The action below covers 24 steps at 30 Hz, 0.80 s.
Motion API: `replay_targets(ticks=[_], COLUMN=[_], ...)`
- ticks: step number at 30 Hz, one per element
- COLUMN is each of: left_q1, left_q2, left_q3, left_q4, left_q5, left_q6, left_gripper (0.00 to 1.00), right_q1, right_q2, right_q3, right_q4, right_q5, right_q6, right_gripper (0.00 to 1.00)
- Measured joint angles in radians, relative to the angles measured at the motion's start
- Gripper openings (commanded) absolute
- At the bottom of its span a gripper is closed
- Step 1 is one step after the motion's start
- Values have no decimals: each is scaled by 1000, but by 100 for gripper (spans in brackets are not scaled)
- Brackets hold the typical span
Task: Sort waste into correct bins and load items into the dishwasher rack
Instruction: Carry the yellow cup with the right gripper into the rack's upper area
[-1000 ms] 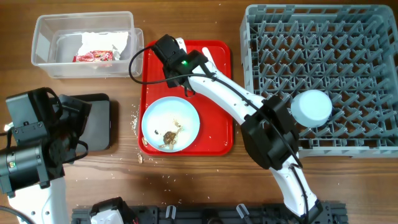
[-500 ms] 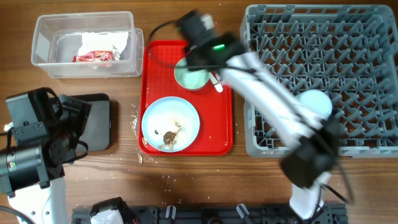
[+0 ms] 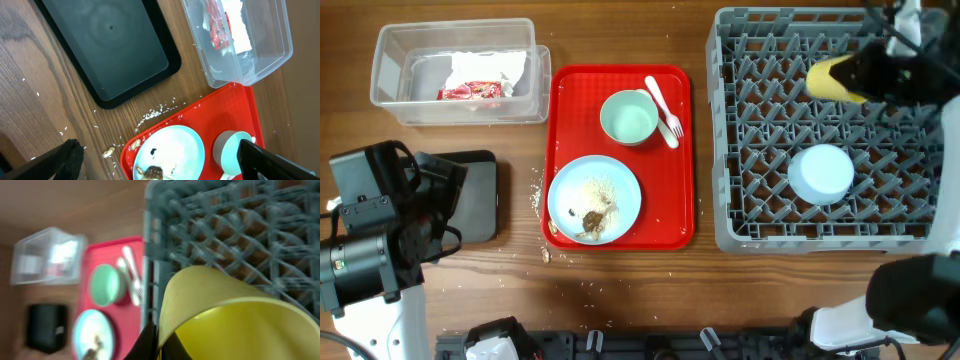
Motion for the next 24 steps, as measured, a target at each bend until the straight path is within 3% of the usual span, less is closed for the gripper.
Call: replay_targets(ticks=[5,6,15,24], left_q1=[0,0,0,0], left_q2=[0,0,0,0], left_q3=[0,0,0,0], left_q4=[0,0,2,0], left_q5=[0,0,0,0], left_q6=[0,0,0,0], left_gripper=[100,100,100,100], right_q1=[-111,-130,-141,-185], right_q2=[38,78,367,386], right_q3=[-214,-254,-291,-291], right_q4=[251,352,711,681], right_q5=[-367,-446,-745,-723], right_q6=[-61,-30,196,362], right_gripper=[4,4,4,4])
